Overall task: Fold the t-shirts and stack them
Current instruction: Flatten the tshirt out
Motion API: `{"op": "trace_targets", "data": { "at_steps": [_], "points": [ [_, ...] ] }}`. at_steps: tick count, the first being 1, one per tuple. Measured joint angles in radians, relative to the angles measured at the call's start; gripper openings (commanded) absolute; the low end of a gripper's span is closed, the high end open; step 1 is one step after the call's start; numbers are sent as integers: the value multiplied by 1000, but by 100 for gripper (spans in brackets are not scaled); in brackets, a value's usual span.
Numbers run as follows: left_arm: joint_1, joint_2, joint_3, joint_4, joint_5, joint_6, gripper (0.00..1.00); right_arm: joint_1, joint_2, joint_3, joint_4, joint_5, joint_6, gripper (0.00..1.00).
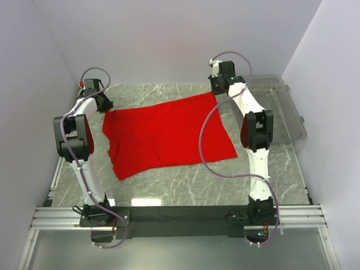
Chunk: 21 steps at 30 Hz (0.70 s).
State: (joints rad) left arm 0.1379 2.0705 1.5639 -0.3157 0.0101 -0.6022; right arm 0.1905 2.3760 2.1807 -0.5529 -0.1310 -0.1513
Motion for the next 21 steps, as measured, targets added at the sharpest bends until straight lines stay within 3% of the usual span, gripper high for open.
{"op": "trace_targets", "data": {
  "at_steps": [2, 4, 9, 10, 13, 17, 21],
  "points": [
    [1, -1, 21, 5, 6, 6, 37, -5, -4, 13, 32, 11, 4, 62],
    [3, -22, 31, 11, 13, 26, 50, -9, -30, -23, 71, 2, -18, 78],
    [5, -247, -49, -3, 12, 81, 56, -18, -258, -319, 109, -109, -191, 79],
    [5, -322, -90, -3, 19, 84, 62, -19, -322, -381, 101, -153, -245, 78],
    [6, -625, -311, 27, 61, 63, 68, -23, -509, -539, 47, -278, -441, 75],
    [8, -1006, -640, 2, 158, -32, 68, -27, -745, -776, -76, -403, -751, 74],
    [6, -1241, -914, -95, 228, -169, 67, -61, -856, -1006, -192, -420, -997, 73]
  ]
}}
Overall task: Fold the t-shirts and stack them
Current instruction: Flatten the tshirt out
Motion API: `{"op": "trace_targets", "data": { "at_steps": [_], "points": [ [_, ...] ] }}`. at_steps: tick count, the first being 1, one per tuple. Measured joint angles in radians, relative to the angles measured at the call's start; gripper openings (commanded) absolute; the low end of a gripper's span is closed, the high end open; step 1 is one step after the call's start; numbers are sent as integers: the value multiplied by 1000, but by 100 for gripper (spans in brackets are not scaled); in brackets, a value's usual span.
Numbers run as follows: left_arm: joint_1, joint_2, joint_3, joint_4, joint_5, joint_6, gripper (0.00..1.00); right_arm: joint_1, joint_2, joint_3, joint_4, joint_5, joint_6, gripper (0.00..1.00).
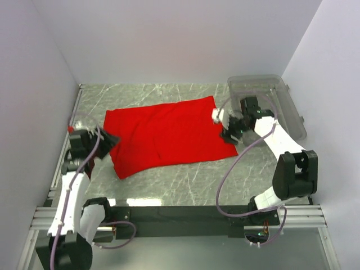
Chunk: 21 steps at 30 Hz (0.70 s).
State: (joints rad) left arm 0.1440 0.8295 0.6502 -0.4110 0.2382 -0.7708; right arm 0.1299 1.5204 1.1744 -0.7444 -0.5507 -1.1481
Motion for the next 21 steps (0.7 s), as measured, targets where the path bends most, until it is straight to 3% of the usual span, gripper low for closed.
{"op": "trace_targets", "data": {
  "at_steps": [7, 21],
  "points": [
    [-1, -140, -207, -164, 12, -180, 67, -70, 10, -189, -35, 127, -182, 71],
    [-7, 6, -206, -280, -159, -319, 66, -26, 96, -235, 73, 247, -256, 65]
  ]
}}
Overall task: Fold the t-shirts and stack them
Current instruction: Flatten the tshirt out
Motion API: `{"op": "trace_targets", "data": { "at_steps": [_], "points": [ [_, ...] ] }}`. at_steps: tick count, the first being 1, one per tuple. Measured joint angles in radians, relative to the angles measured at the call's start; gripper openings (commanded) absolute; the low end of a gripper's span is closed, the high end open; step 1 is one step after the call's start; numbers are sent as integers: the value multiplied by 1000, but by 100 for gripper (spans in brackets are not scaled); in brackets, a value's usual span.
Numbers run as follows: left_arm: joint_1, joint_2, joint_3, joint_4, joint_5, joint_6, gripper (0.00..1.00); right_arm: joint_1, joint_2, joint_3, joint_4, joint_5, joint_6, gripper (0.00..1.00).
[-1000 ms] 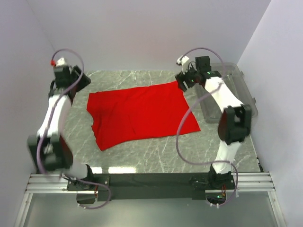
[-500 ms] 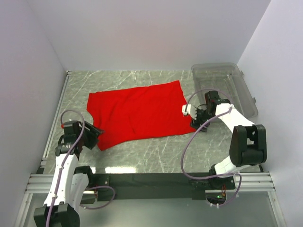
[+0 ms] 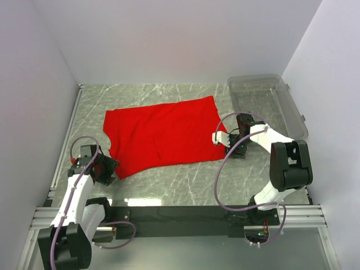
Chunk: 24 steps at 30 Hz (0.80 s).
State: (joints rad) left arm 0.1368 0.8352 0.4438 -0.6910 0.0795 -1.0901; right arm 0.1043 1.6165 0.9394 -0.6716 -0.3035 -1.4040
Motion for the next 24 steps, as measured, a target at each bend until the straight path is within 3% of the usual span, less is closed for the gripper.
{"op": "trace_targets", "data": {
  "at_steps": [5, 14, 24],
  "points": [
    [-20, 43, 7, -10, -35, -15, 63, 2, 3, -14, 15, 7, 5, 61],
    [-102, 145, 11, 6, -52, -40, 50, 3, 7, -12, 17, 7, 36, 58],
    [-106, 135, 23, 26, -129, -47, 53, 3, 7, -11, 18, 7, 54, 55]
  ]
}}
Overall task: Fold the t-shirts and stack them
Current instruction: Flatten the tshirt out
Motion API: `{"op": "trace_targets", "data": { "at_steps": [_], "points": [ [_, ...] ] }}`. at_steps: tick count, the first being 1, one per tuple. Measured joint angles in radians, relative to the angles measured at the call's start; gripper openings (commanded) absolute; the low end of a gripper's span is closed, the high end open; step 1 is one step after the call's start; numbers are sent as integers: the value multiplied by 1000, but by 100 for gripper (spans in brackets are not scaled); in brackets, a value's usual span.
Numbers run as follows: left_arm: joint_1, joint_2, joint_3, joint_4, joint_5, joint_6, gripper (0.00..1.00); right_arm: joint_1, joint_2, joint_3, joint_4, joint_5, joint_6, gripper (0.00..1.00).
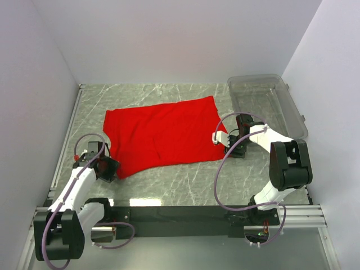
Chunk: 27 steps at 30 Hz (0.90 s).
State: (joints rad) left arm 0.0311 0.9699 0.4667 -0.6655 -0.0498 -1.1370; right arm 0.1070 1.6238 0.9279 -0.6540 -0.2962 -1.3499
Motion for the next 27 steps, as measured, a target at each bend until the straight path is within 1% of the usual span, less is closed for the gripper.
{"op": "trace_targets", "data": {
  "at_steps": [11, 13, 15, 20, 27],
  "points": [
    [0, 7, 2, 26, -3, -1, 51, 0, 0, 0, 4, 0, 9, 54],
    [0, 1, 2, 22, -4, -7, 48, 0, 0, 0, 4, 0, 11, 54],
    [0, -13, 2, 10, -4, -18, 39, 0, 0, 0, 4, -1, 13, 54],
    [-6, -42, -2, -8, 4, -53, 38, 0, 2, 0, 5, -3, 21, 53],
    [-56, 69, 5, -39, 8, -72, 39, 0, 2, 1, 6, -8, 26, 53]
  ]
}}
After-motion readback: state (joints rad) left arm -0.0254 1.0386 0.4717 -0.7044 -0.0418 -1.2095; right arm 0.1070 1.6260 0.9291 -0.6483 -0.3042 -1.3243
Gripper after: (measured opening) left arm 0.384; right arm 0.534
